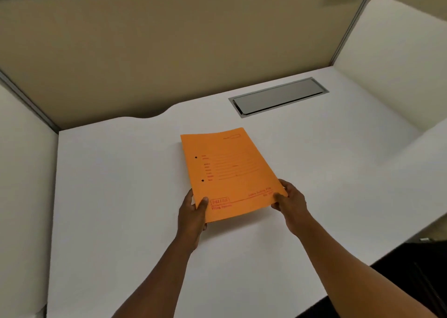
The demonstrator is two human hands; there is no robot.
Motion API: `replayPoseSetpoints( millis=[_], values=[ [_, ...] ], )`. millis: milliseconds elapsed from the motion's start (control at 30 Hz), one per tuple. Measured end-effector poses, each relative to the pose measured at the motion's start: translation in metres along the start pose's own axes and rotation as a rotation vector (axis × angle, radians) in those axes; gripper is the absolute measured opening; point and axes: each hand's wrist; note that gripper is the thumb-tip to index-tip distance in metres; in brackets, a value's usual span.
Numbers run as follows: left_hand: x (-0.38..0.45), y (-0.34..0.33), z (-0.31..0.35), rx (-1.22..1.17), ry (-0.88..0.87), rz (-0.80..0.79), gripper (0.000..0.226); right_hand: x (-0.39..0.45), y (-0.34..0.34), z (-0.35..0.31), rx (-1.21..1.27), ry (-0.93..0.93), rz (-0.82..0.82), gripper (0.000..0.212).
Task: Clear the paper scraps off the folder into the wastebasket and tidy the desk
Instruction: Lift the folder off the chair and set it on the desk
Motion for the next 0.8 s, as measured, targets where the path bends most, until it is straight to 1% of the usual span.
replayPoseSetpoints(
  millis=[67, 133, 200, 233, 300, 333, 400, 467, 533, 633, 700, 800],
  values=[
    [0.019, 0.0, -0.002, 0.012, 0.013, 0.029, 0.044, 0.016, -0.01, -0.001, -0.013, -0.006, 0.011, 0.042],
    [0.033, -0.001, -0.005, 0.073, 0.015, 0.044, 0.057, 0.028, -0.016, -0.003, -0.018, -0.006, 0.042, 0.041],
    [0.046, -0.001, -0.007, 0.194, -0.002, 0.052, 0.075, 0.043, -0.022, -0.004, -0.038, -0.001, 0.059, 0.048],
    [0.049, -0.001, -0.007, 0.281, -0.026, 0.051, 0.084, 0.048, -0.024, -0.004, -0.049, 0.001, 0.06, 0.048],
    [0.057, 0.0, -0.009, 0.422, -0.108, 0.024, 0.099, 0.062, -0.03, -0.003, -0.082, 0.005, 0.065, 0.04],
    [0.061, 0.0, -0.011, 0.471, -0.151, 0.0, 0.101, 0.068, -0.032, -0.002, -0.102, 0.001, 0.065, 0.04],
    [0.071, 0.001, -0.018, 0.552, -0.214, -0.029, 0.093, 0.078, -0.038, -0.001, -0.157, -0.007, 0.06, 0.048],
    [0.081, 0.002, -0.023, 0.631, -0.238, -0.016, 0.085, 0.087, -0.044, -0.002, -0.215, 0.009, 0.062, 0.054],
    [0.089, 0.0, -0.026, 0.673, -0.261, 0.011, 0.084, 0.097, -0.051, -0.004, -0.261, 0.017, 0.061, 0.055],
    [0.103, -0.004, -0.024, 0.671, -0.258, 0.04, 0.093, 0.111, -0.06, -0.013, -0.308, 0.008, 0.056, 0.059],
    [0.115, -0.005, -0.024, 0.693, -0.238, 0.059, 0.099, 0.12, -0.065, -0.02, -0.355, 0.033, 0.039, 0.061],
    [0.132, -0.005, -0.022, 0.719, -0.221, 0.077, 0.101, 0.132, -0.072, -0.031, -0.442, 0.058, 0.012, 0.062]
  ],
)
Point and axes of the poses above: each hand's wrist, its own x-axis towards the middle knuckle, its own y-axis out of the back of the hand, z = x × y, and after that the axes turned 2 degrees about x, right-handed
